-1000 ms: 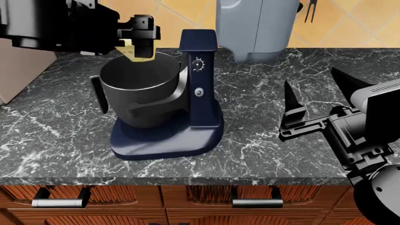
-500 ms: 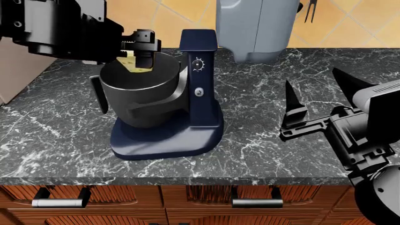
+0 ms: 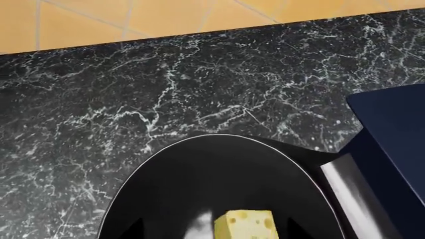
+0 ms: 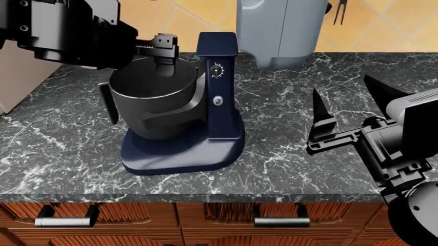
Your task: Place the cheese in the stand mixer bowl.
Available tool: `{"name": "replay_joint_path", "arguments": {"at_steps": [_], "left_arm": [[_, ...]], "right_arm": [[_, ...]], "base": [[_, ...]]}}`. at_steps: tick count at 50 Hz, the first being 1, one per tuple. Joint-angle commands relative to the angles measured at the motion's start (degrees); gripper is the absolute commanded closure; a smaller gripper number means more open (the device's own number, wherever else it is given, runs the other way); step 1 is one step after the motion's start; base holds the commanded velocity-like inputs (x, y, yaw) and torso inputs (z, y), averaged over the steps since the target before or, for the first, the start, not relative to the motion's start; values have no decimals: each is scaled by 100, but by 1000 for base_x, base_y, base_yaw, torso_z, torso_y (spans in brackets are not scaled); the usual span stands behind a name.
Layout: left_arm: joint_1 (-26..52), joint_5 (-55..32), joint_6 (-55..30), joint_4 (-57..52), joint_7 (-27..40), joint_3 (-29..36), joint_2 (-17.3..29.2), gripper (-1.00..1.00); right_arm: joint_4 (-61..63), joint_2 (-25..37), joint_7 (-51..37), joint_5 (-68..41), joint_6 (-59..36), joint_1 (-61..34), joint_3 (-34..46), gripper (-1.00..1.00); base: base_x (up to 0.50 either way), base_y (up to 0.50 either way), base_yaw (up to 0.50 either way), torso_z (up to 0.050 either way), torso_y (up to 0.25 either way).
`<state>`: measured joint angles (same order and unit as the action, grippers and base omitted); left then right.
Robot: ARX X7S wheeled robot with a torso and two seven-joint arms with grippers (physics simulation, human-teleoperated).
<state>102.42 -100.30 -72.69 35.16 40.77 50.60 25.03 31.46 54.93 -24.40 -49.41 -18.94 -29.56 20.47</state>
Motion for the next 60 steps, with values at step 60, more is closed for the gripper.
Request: {"name": "replay_joint_path", "arguments": {"at_steps": [60], "left_arm": [[-1267,-3272,2086,-6711,3827,-2107,2979,-100]], "right_arm": [[1734,935,-1206,-1302,243,352,-1282,-100]], "base": [[0,0,0,0,0]]}}
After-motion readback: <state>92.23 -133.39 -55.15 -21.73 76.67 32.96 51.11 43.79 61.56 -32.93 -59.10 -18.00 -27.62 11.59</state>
